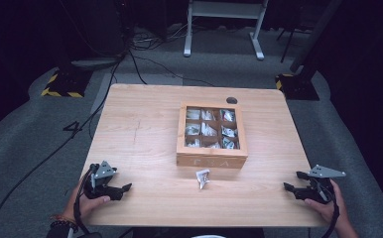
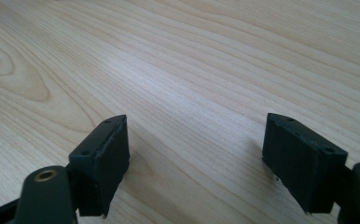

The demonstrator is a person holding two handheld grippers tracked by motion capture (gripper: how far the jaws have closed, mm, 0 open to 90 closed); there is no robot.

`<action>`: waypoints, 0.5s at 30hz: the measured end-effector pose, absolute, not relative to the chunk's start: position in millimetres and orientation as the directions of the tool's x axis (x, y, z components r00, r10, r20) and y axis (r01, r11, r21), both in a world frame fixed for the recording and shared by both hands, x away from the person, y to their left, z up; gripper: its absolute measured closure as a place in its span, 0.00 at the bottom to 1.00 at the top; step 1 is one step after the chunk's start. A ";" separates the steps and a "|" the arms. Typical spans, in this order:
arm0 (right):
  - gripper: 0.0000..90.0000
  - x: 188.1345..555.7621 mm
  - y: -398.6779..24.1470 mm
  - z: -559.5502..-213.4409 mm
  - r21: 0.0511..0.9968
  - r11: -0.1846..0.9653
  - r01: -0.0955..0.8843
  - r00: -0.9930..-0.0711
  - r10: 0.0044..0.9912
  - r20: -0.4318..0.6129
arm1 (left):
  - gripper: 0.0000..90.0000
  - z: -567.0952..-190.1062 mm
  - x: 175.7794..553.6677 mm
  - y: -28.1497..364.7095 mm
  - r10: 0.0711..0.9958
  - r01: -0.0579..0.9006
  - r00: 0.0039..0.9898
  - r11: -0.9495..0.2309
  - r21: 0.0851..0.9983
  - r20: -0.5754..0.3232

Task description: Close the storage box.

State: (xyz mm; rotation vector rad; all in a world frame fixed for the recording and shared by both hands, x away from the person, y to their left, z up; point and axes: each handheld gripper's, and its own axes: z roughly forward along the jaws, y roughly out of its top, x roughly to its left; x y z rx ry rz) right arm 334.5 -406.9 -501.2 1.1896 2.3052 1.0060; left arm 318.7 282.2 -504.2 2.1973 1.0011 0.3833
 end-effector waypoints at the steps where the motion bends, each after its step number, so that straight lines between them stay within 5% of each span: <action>1: 0.25 333.3 -408.0 -502.5 0.739 0.381 0.555 -0.569 0.822 0.004 | 0.18 -504.1 318.2 284.1 0.751 0.549 0.661 -0.473 0.689 -0.012; 15: 0.23 333.6 -408.1 -503.8 0.742 0.378 0.554 -0.563 0.827 -0.001 | 0.18 -504.6 317.0 283.7 0.758 0.555 0.652 -0.463 0.692 -0.015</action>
